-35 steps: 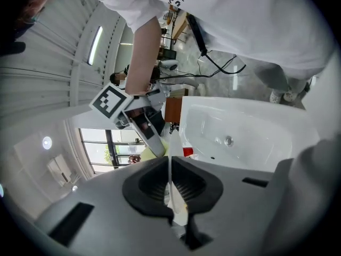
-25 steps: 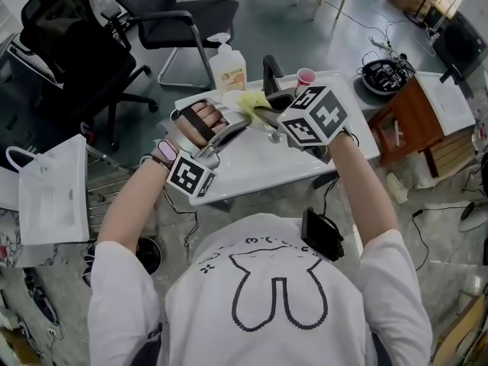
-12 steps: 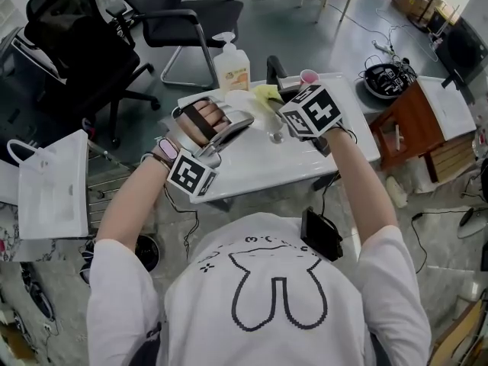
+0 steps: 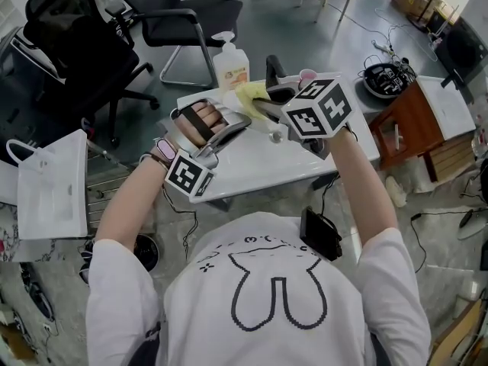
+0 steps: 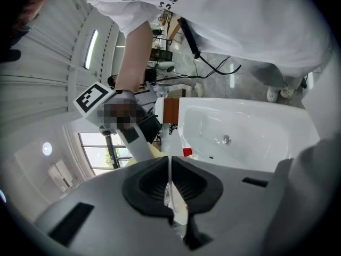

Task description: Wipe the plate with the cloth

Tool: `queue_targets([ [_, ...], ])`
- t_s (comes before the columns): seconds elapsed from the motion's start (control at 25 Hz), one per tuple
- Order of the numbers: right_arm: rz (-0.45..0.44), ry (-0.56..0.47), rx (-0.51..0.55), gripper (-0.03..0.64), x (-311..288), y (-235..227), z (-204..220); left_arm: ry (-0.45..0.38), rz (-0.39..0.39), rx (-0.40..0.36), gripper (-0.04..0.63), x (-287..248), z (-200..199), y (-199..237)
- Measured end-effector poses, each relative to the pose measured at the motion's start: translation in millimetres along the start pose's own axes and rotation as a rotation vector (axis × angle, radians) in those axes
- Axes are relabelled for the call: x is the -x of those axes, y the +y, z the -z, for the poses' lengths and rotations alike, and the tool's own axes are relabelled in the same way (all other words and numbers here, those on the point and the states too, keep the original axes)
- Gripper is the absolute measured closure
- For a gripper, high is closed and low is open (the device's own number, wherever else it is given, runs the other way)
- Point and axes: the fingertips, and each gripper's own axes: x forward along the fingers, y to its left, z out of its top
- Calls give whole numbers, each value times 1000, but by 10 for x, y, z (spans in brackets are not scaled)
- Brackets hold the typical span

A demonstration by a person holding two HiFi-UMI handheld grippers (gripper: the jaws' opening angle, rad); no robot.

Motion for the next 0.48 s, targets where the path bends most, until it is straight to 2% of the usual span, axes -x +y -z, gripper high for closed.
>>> queue_targets([
  [0.2, 22, 61, 107, 566, -163, 110, 0, -17, 6, -43, 574, 5, -63, 15],
  [0.48, 131, 101, 99, 566, -304, -165, 73, -18, -4, -58, 572, 36, -77, 56],
])
